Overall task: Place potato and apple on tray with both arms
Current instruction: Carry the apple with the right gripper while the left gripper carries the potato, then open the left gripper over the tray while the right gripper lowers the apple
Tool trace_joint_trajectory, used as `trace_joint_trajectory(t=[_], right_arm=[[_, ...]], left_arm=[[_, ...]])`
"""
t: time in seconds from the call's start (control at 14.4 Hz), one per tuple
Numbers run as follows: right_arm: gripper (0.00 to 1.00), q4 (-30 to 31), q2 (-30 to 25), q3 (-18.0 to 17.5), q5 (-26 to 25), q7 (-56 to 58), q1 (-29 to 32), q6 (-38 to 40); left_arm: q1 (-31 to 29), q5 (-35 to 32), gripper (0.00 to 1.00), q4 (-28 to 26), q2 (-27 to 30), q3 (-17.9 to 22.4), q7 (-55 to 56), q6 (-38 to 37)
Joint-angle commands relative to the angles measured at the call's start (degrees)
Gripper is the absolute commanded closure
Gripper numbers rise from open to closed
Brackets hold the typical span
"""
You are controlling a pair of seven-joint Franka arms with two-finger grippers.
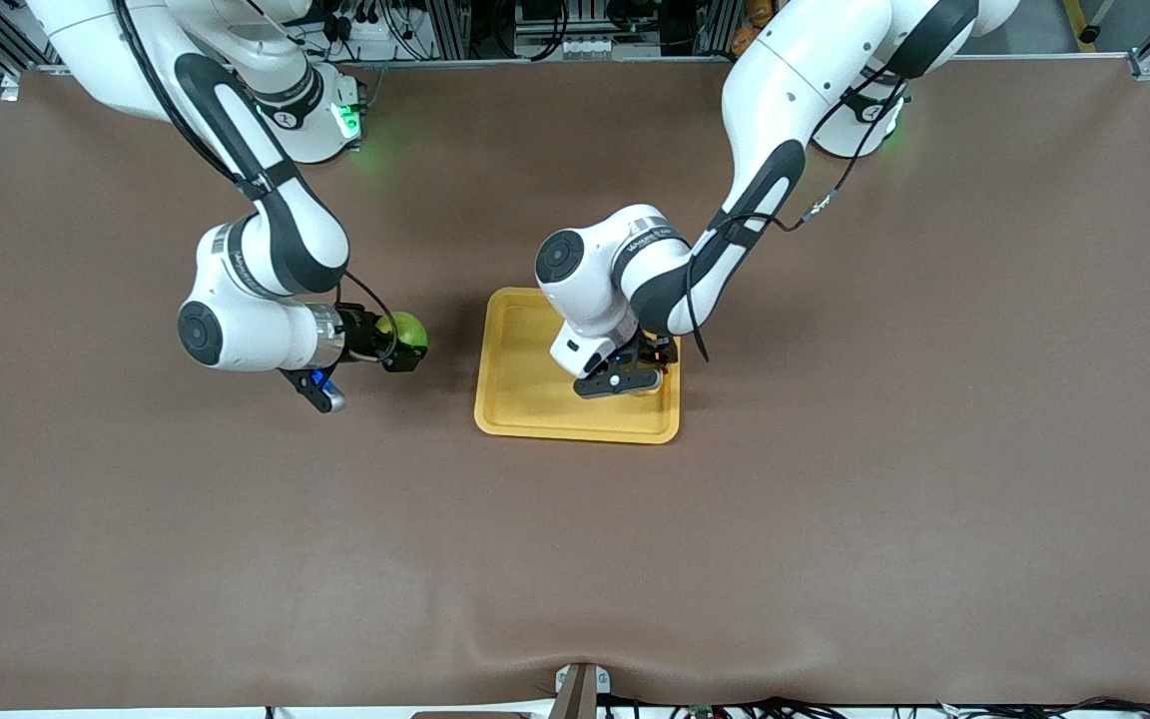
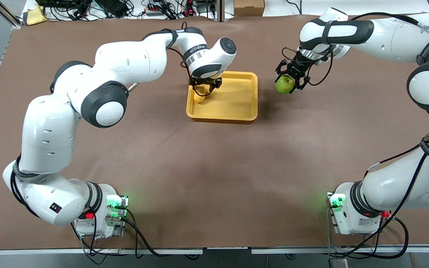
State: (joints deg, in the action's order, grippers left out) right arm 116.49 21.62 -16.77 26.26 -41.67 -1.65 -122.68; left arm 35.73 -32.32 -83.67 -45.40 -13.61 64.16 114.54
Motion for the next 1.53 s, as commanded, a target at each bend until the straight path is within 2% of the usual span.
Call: trace_joint_trajectory(t=[0.0, 0.35, 0.63, 0.76, 1.04, 1.32, 1.46], right_arm=[[1.00, -1.26, 0.35, -0.02, 2.56, -3.40, -1.68, -1.33], [1.00, -9.25, 5.62, 0.07, 2.57, -16.05, -7.04, -1.51], [1.00, -15.05, 10.36, 0.68, 2.31, -24.23, -11.35, -2.20], [1.00, -16.47, 12.39, 0.77, 1.78, -27.40, -12.84, -4.48], [1.00, -18.05, 15.47, 0.95, 1.69, -29.78, -15.13, -8.27], [1.00, -17.79, 16.96, 0.95, 1.51, -30.57, -15.93, -8.54], [1.00, -17.70, 18.02, 1.12, 1.43, -32.15, -16.37, -8.54]], left_arm=[[1.27, -1.51, 0.00, 0.87, 1.45, 0.95, 1.06, -2.65], [0.13, -1.43, 0.00, 1.23, 6.71, 0.95, -1.21, -5.02], [-5.75, -0.55, 0.00, 1.14, 10.32, 0.86, -9.39, -6.08], [-9.52, -0.03, 0.00, 1.14, 12.08, 0.69, -13.42, -6.08], [-18.39, 1.91, 0.00, 0.88, 12.17, -0.01, -21.25, -5.38], [-30.16, 11.64, 0.00, -0.26, 12.09, -4.31, -32.22, -5.20], [-35.01, 13.86, 0.00, -2.46, 12.09, -6.33, -36.72, -5.20]])
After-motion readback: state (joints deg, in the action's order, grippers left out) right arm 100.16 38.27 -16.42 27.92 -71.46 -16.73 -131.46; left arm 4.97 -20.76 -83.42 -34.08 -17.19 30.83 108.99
